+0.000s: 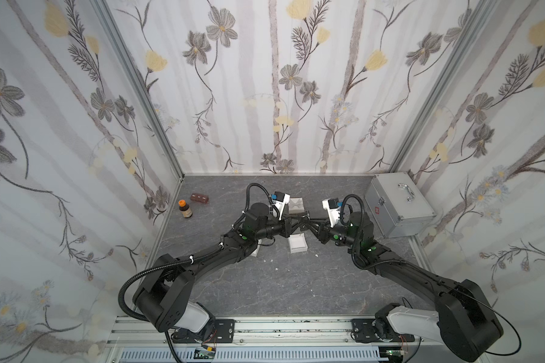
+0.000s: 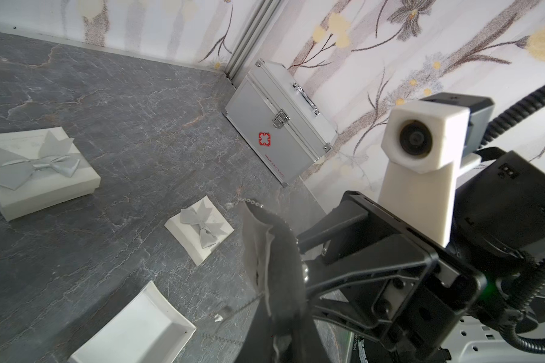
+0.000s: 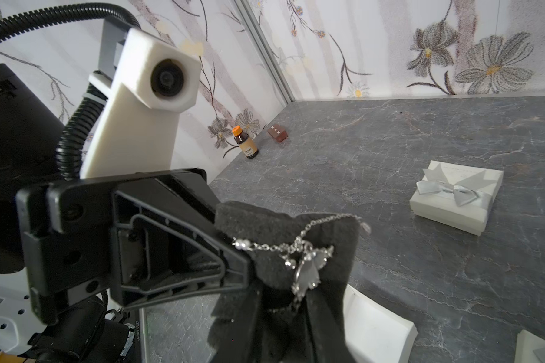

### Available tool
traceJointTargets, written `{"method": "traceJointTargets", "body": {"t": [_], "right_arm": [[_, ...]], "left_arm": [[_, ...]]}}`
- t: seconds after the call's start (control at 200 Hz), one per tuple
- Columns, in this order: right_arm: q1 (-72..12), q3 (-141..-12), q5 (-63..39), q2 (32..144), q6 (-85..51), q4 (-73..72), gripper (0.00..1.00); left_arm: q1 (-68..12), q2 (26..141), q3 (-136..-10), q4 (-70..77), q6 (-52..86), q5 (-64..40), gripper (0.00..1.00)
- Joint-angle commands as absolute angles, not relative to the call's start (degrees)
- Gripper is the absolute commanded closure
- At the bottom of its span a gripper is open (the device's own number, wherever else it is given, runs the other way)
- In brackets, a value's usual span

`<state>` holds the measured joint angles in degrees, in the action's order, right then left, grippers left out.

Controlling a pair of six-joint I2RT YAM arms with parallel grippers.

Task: Take the necklace out of the lift-off lid jewelry box
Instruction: Take out the inner lining from the jewelry box.

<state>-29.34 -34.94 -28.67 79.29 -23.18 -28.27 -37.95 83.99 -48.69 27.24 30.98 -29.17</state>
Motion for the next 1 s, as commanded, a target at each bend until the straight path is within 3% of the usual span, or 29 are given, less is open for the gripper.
{"method": "traceJointTargets", "body": {"t": [0.0,0.145,0.295,0.53,0.849,0.994], "right_arm": [[-27.4,-33.7,-33.2,78.2,-24.6,-32.0,0.64],[-23.1,-32.4,-42.5,77.7,-26.3,-35.3,0.51],[-21.6,-33.3,-51.3,78.6,-27.1,-38.4,0.44],[-20.4,-35.0,-58.5,81.1,-32.3,-46.5,0.45],[-18.1,-32.2,-64.1,85.4,-48.8,-70.1,0.6],[-18.1,-31.5,-65.6,87.8,-54.0,-77.8,0.61]], "left_arm": [[-36.7,82.6,-48.0,29.7,31.8,-29.9,0.97],[-33.4,80.5,-47.4,28.7,30.7,-33.3,1.0],[-31.5,80.7,-48.9,27.0,26.3,-45.8,1.0],[-31.4,80.5,-50.1,28.8,23.6,-58.2,1.0],[-31.4,77.2,-47.9,29.0,20.3,-58.5,1.0],[-31.4,77.3,-47.8,29.1,20.0,-58.5,1.0]]}}
